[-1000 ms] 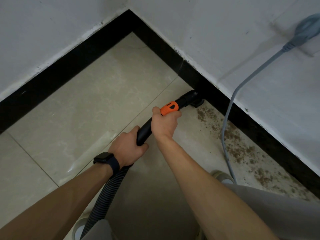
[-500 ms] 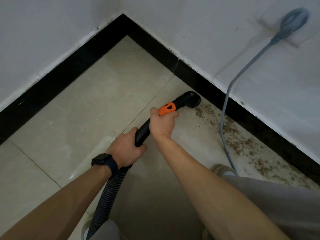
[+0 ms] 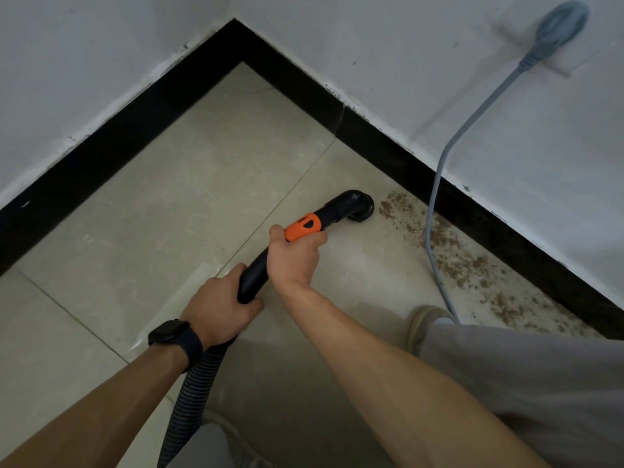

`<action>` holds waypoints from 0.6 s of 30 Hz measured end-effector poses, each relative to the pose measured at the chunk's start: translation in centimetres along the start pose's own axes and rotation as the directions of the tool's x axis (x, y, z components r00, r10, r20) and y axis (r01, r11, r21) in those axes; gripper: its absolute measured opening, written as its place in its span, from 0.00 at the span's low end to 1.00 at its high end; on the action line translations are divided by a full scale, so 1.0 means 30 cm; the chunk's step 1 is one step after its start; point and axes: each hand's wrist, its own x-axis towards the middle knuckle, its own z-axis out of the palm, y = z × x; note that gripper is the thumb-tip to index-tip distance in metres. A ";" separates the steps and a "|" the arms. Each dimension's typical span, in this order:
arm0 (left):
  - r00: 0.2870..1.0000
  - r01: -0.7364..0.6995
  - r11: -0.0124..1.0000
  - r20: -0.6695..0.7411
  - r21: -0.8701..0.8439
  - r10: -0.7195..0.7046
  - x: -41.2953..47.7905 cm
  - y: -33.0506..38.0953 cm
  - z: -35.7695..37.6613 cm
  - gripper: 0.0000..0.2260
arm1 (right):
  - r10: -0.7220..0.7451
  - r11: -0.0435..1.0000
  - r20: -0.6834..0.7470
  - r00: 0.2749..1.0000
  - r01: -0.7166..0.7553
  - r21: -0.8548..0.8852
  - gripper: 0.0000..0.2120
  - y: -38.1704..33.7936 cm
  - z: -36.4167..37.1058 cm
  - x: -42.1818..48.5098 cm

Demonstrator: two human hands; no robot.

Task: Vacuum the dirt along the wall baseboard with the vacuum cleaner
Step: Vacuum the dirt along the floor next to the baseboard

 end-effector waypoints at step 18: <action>1.000 0.010 1.000 -0.015 -0.014 -0.010 0.037 0.087 0.038 0.12 | -0.018 1.000 -0.027 0.999 0.018 -0.024 0.19 -0.023 -0.054 0.064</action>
